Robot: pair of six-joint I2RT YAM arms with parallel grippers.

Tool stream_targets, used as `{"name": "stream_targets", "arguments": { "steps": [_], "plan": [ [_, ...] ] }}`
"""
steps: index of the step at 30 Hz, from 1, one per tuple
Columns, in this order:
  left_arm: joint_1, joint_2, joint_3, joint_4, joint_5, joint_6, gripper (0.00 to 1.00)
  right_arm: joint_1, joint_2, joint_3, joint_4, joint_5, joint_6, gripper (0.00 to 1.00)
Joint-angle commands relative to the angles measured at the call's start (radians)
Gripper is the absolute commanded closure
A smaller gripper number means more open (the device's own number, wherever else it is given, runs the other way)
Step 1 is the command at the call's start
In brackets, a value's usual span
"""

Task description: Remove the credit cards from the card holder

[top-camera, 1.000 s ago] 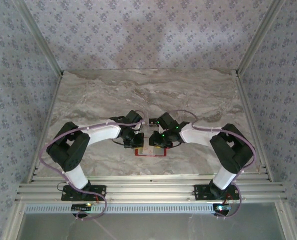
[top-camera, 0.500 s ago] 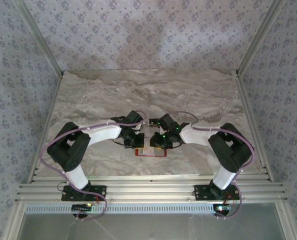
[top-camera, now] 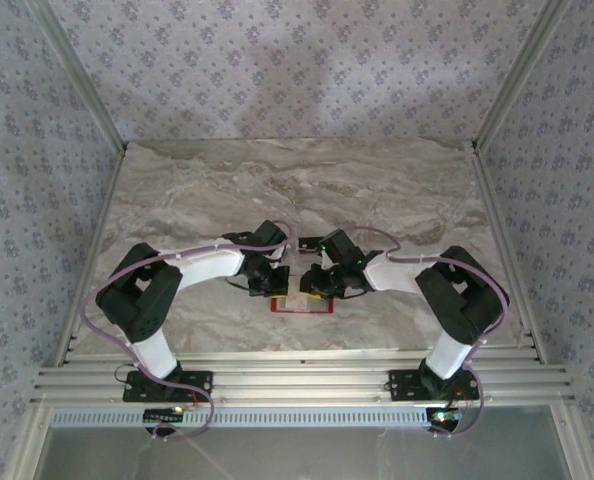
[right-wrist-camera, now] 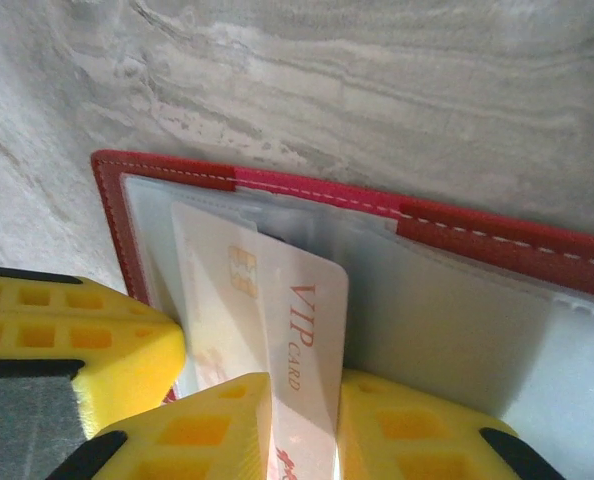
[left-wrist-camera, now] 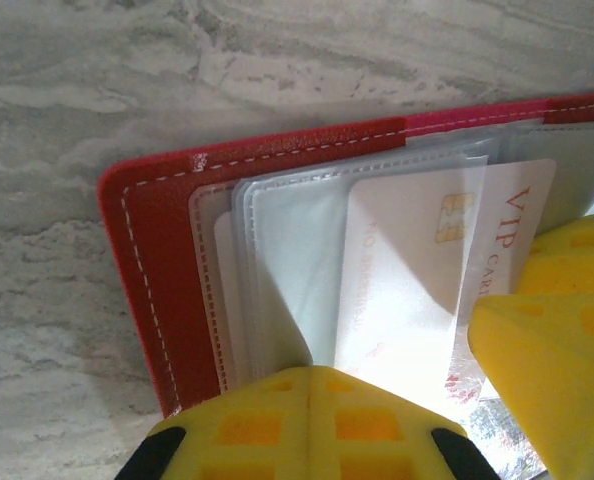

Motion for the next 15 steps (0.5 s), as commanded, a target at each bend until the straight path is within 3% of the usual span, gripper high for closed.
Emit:
{"name": "stream_targets", "arguments": {
  "steps": [1, 9, 15],
  "plan": [
    [-0.014, 0.062, -0.022, -0.063, -0.073, 0.016, 0.94, -0.012, -0.022, -0.042, 0.123, -0.064, 0.047, 0.78],
    [-0.017, 0.058, -0.014, -0.072, -0.084, 0.017, 0.94, -0.025, -0.064, -0.075, 0.125, -0.057, 0.043, 0.9],
    [-0.016, 0.062, -0.006, -0.079, -0.086, 0.02, 0.94, -0.038, -0.124, -0.086, 0.02, -0.004, 0.005, 0.91]
  ]
}}
